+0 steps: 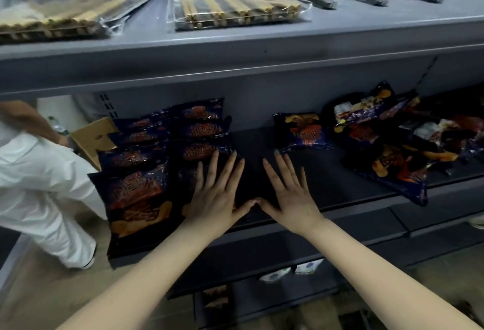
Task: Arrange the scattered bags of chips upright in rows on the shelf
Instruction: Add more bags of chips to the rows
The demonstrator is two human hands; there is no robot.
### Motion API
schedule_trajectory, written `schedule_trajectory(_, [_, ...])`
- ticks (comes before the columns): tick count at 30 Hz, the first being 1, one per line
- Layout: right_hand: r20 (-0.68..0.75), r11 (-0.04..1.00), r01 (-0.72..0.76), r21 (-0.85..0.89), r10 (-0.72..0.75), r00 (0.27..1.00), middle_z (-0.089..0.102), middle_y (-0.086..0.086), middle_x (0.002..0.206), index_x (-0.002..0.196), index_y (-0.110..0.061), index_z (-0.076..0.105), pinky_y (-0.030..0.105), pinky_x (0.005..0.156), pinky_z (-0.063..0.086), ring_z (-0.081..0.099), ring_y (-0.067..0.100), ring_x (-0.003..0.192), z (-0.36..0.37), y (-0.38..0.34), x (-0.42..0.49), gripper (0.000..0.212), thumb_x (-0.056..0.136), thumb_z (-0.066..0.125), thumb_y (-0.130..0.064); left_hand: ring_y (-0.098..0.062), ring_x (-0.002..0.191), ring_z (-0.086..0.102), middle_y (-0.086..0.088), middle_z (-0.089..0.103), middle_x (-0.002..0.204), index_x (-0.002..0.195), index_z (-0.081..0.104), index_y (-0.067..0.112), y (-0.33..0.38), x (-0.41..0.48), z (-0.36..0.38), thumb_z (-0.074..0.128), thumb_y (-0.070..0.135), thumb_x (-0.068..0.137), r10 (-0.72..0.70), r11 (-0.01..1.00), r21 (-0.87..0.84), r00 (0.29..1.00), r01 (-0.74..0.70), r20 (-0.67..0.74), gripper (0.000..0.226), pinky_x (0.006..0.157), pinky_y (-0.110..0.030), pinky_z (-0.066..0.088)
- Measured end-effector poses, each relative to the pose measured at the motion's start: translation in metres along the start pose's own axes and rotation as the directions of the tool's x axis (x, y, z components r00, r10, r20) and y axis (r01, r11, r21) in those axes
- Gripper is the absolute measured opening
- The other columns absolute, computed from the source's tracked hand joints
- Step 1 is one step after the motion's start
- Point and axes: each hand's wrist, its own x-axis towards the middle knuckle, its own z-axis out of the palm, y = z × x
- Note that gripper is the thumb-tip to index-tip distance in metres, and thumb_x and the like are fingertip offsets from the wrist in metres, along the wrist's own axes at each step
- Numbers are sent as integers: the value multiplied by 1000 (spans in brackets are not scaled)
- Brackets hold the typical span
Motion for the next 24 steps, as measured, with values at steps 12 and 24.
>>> schedule_trajectory(12, [-50,991,-127,-34,126,991,-28,-6,154,146,-37,-14,52,116,-6,-30,14,140,-28,70,-18,80,87,34,-63,-37,144,1,-8,8,158,150,16,17,64,60,0,19,70,88,165,986,-14,983,-167,-75,81,113,-55,3])
schedule_trajectory(24, [-208,972,-234,-18,225,952,-11,-1,158,150,-32,6,51,117,0,-15,26,145,-70,142,-39,76,89,45,-55,-37,144,0,-10,8,158,150,16,20,135,120,2,19,68,86,266,963,-21,963,-267,-47,80,112,-55,1])
